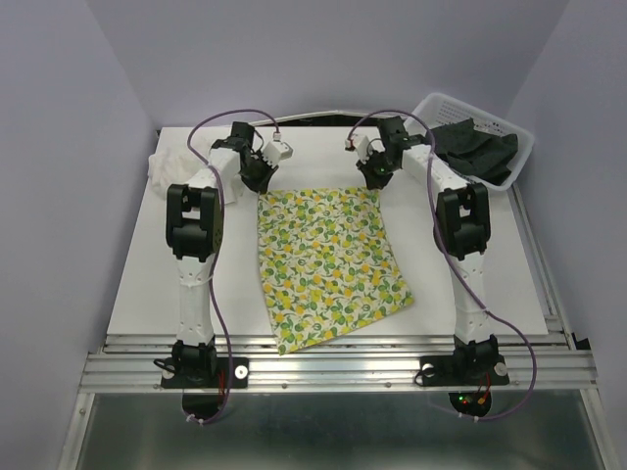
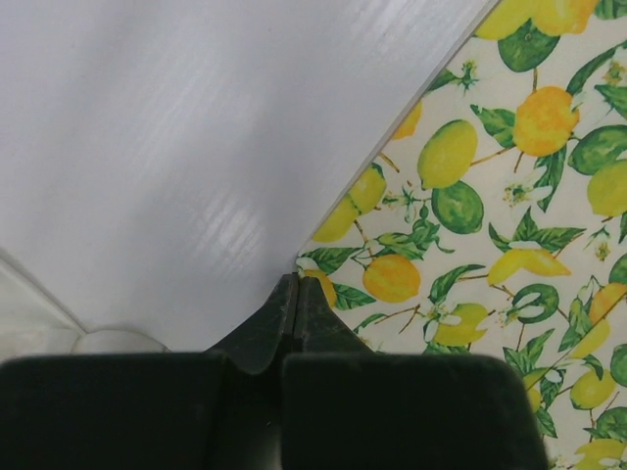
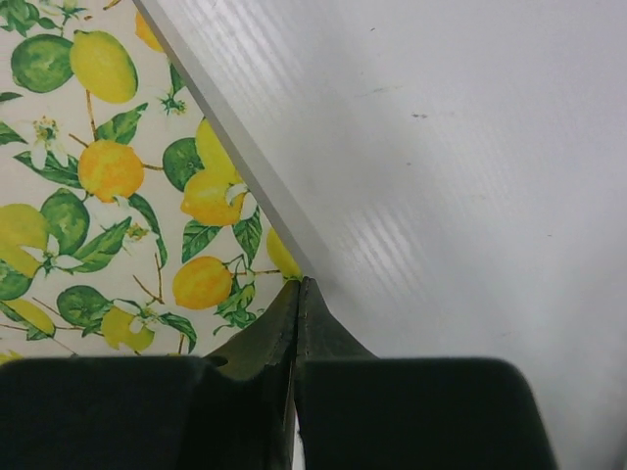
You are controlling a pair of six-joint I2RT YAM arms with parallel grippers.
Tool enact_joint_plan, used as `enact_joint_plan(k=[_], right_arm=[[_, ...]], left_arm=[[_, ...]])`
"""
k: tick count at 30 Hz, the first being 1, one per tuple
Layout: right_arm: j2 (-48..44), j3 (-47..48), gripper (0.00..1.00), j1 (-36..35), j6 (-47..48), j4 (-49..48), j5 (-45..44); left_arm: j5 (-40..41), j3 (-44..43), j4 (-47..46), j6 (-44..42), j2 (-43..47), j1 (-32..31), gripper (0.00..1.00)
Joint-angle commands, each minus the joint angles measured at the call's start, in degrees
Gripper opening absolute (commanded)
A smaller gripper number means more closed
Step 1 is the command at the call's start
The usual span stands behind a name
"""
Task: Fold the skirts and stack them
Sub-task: Fold the skirt
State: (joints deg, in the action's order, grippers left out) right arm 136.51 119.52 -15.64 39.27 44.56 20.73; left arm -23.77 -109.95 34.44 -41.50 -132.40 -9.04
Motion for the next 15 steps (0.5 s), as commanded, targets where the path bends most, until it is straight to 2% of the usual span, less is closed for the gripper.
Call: enact_joint_plan(k=[1,15], right_arm=[[-1.85,4.49,0.01,1.31,-0.33,-3.32,-0.78],[-8.79,8.27,0.01,2.98,-0.59,-11.85,-5.79]], left_arm=[[-0.05,-4.74,0.20,1.50,1.88,0.78,0.00],[2.68,-10.38,-4.11,3.09,12.68,1.57,0.00]])
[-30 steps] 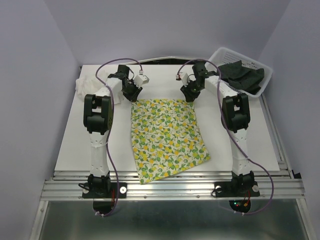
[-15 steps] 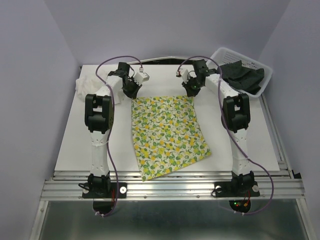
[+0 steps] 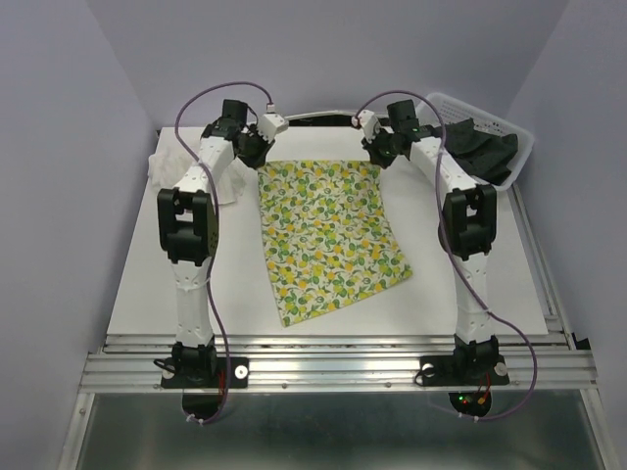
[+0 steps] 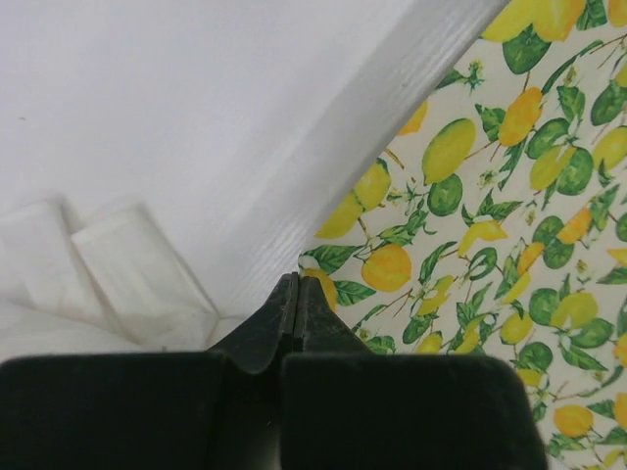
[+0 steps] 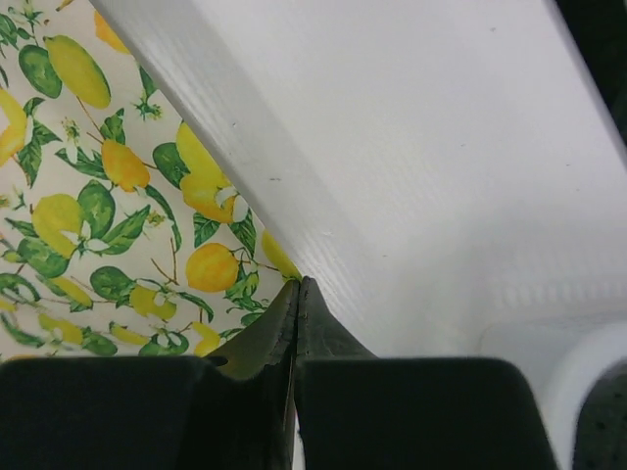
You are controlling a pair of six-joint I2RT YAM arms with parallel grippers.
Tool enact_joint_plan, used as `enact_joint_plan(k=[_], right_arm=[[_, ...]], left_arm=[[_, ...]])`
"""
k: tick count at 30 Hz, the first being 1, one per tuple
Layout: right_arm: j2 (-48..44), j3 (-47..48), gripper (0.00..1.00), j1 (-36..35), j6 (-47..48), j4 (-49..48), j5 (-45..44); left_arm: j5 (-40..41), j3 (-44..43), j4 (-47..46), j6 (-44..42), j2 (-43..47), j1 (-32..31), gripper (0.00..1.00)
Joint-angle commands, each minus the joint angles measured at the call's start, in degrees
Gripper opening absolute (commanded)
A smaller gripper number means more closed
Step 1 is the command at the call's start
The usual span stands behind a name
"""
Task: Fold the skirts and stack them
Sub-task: Fold the skirt
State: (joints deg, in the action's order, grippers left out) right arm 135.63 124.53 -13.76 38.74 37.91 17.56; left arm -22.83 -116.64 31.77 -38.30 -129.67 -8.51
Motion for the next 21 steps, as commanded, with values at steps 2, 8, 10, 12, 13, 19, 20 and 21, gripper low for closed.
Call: enact_joint_plan(k=[2,8,10,12,13,19,20,21], right_arm=[[-9.85,2.13,0.01,1.63,0.02,-6.71,-2.53],[-21.25,-10.86,0.01,1.63,5.62,-7.59,2.29],[-24.52,-19.62,0.01,1.63,6.96,-8.63,3.44],[-28.75,-24.66,0.01,1.10,9.85,-8.65,4.49],[-30.06,-26.86,0.01,1.10,10.65,-8.30,4.59],[-40.70,-47.86,0.01,-0.66,15.66,-13.63,3.45],[-41.32,-50.59,0.01,-1.61,16.10,-15.04,2.49],[-41.76,-55.40,0.01,-1.62,16.28,-16.89,0.74]], left_arm=[[1.65,-2.20,-1.27,-1.16,13.38,1.04,0.00],[-0.38,11.15,-0.13,-6.50,26.01,0.34,0.00],[-0.54,18.35,-0.30,-8.27,29.37,-0.45,0.00],[-1.25,25.91,-0.74,-9.51,34.55,-0.80,0.00],[-1.86,28.46,-1.18,-9.68,36.13,-0.98,0.00],[-0.91,49.46,-4.77,-9.43,48.36,-5.80,0.00],[-0.38,52.19,-5.66,-8.90,49.41,-6.94,0.00],[0.58,57.18,-6.80,-8.11,50.55,-10.00,0.00]])
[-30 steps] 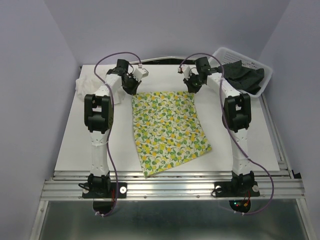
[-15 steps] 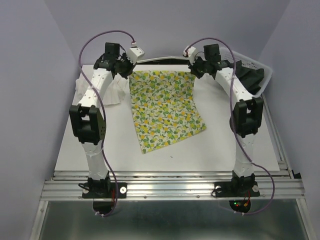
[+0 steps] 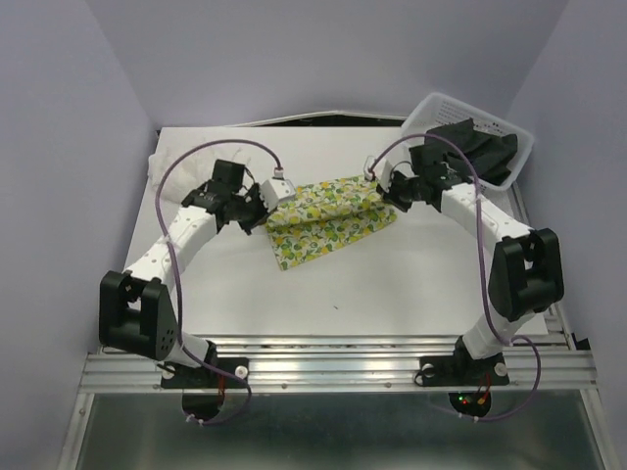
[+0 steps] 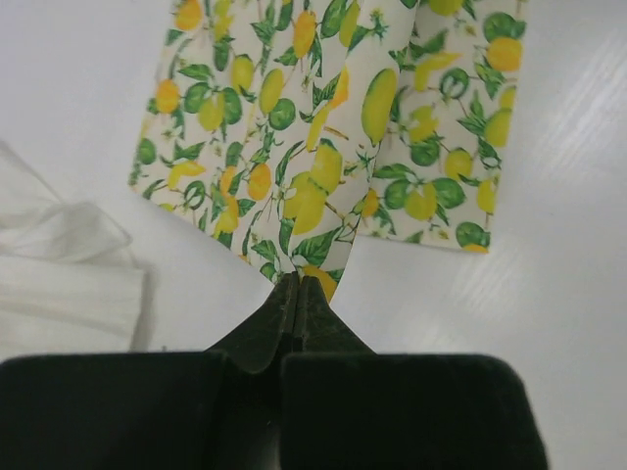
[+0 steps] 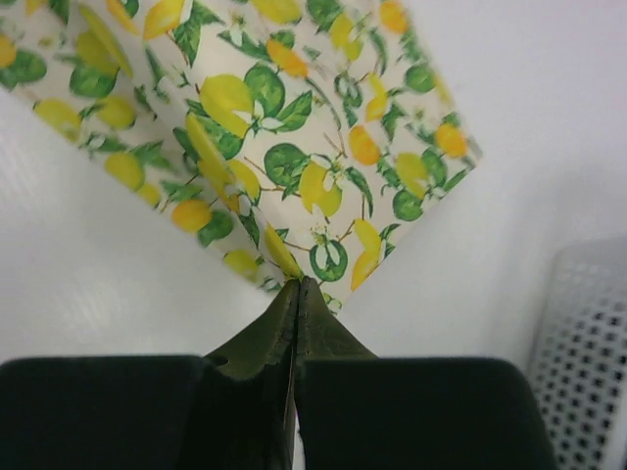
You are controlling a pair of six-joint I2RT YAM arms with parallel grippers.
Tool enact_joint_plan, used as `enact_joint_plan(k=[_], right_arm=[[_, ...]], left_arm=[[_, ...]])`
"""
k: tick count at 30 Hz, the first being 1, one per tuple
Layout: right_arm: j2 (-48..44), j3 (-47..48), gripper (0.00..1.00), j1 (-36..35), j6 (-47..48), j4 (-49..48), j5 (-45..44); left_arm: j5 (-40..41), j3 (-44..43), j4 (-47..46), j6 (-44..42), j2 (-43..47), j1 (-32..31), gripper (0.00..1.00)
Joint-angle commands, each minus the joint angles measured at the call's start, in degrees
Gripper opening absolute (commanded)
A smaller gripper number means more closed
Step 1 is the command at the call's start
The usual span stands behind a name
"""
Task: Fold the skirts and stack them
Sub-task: Fold the skirt
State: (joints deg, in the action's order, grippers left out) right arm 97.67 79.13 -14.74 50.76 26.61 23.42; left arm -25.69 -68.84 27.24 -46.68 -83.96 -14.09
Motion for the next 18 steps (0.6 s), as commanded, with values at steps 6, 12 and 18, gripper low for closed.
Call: enact_joint_plan(k=[6,12,18], right_arm=[[1.55,-15.50,0.01,-2.75,-1.18,-18.25,-10.84],[3.76,-11.20,0.01,-2.75,-3.21,-19.05,-12.61],[1.04,-6.56,0.01,-2.75,-4.44,-19.23,-13.05]], left_arm=[[12.76,18.91,-14.93,11.77,-0.93,-11.66,0.00],[12.69,17.25,-16.17,14.51,-4.55,-11.84,0.00],[12.51,12.34,-12.84,14.77,-2.96,-11.75,0.00]])
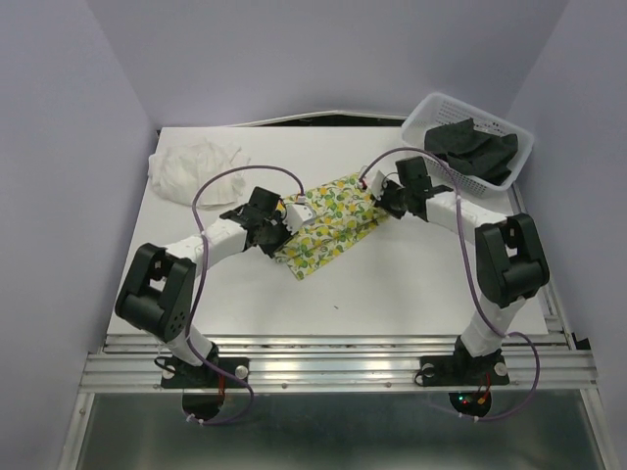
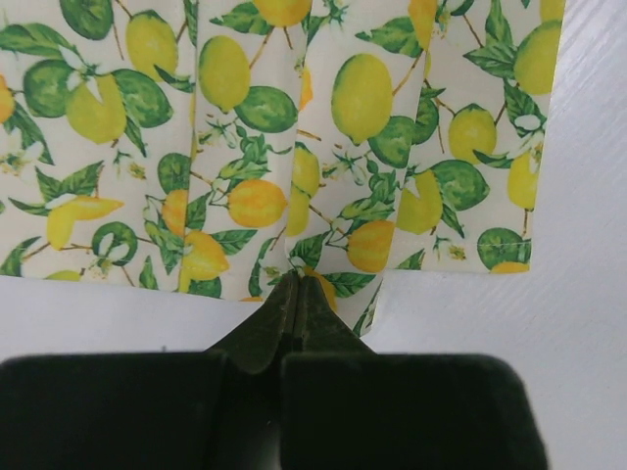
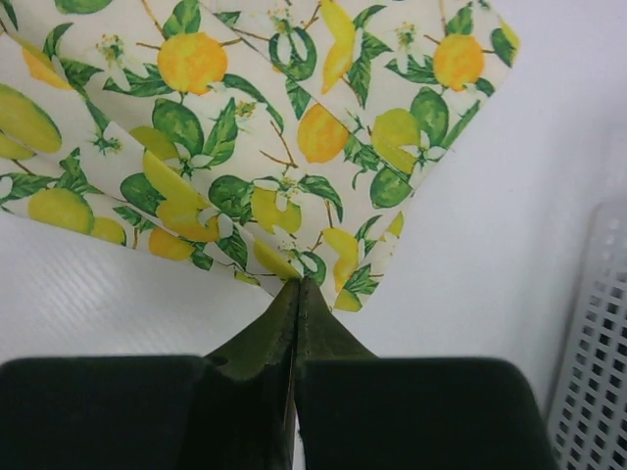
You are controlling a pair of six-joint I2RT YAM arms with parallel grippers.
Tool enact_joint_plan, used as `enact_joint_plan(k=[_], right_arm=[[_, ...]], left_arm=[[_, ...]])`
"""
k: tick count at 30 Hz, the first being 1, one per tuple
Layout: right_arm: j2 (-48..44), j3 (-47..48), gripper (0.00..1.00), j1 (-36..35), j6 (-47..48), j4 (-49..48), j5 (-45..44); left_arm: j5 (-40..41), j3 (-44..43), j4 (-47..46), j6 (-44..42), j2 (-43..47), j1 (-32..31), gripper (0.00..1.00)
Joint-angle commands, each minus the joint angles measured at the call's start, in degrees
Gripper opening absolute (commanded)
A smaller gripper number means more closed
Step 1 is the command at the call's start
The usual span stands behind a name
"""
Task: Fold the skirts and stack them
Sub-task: Fold the skirt
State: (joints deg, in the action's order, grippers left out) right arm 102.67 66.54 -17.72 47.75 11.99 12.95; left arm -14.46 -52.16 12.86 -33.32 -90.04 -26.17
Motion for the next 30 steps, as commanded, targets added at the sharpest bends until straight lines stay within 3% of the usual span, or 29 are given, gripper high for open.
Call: enact_joint_plan(k=[1,5,9,14,17,25,30], right_arm=[[-3.97,7.53,0.01,0.22,-1.60,-4.87,-2.84],[-0.20,17.54,0.01,0.22,-1.60,-6.09,-3.89],[8.14,29.94,0.01,0.22,-3.09,-10.48,-7.14],[15.09,39.18,0.01,0.22,-6.26,-17.08,-5.84],[14.23,34.82,0.01,0.22,-3.19,-18.22,-3.64],[3.95,5.74,0.01,5.49,4.46,-26.84,2.07],[3.15,0.26,0.01,6.82,6.56,-26.84,3.31]], left_arm=[[1.36,-4.96,2.07,1.50,3.29,0.33,0.00],[3.20,-10.23,4.62,2.64,4.08,1.73,0.00],[4.17,-21.54,5.86,7.64,2.50,6.91,0.00],[1.03,-25.01,3.75,11.00,4.34,10.18,0.00],[-1.02,-22.47,3.75,9.33,5.40,6.60,0.00],[2.68,-9.99,0.41,7.04,1.37,-5.81,0.00],[3.21,-7.26,-0.38,7.30,-3.38,-9.51,0.00]])
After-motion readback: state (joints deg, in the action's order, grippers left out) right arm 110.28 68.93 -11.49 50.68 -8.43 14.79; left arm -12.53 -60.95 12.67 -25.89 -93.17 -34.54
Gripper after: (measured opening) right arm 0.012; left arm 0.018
